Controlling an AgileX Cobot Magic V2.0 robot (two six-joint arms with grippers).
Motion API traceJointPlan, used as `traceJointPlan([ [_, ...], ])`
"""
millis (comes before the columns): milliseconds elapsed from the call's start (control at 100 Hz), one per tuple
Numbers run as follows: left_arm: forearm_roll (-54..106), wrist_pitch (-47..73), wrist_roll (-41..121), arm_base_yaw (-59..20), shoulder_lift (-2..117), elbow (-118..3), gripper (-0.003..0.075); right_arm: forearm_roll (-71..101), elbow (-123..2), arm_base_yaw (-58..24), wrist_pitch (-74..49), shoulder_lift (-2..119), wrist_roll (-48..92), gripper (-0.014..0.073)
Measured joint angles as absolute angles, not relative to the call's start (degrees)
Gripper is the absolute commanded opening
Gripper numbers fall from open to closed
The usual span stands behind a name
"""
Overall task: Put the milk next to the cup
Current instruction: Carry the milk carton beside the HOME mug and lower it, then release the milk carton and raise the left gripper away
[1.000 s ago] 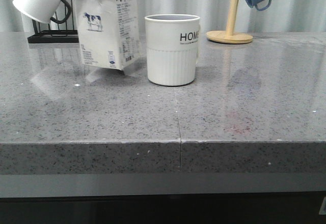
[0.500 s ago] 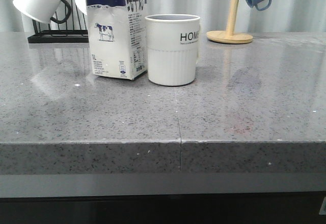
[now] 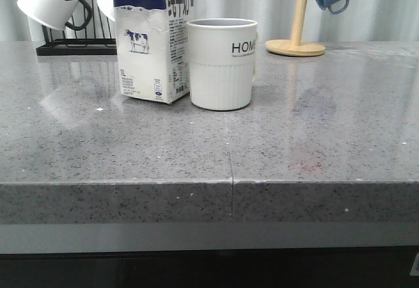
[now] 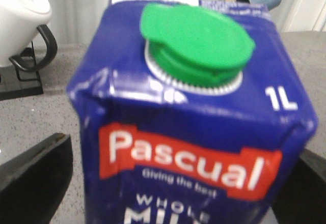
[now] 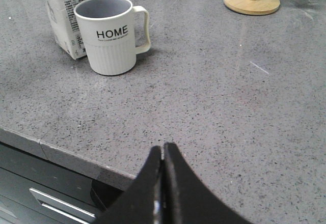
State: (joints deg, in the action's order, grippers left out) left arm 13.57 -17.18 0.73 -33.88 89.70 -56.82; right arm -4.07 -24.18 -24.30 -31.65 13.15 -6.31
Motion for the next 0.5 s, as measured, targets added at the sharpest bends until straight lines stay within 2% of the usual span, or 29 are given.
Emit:
traceJointPlan([
  [230, 13.6, -14.9, 0.8, -34.1, 85.1, -53.6, 0.0575, -4.1, -24.2, -24.3, -31.7, 13.1, -6.3, -0.0037],
  [300, 13.6, -14.7, 0.8, -34.1, 82.9, -51.8, 0.0535, -4.1, -24.2, -24.3, -31.7, 13.1, -6.3, -0.0037],
  [390, 13.6, -14.2, 1.9, -34.1, 80.0, -49.5, 0.0428, -4.1, -24.2, -24.3, -31.7, 13.1, -6.3, -0.0037],
  [500, 13.6, -12.7, 4.3, -34.1, 75.6, -47.0, 0.0231, -4.1, -24.2, -24.3, -31.7, 13.1, -6.3, -0.0037],
])
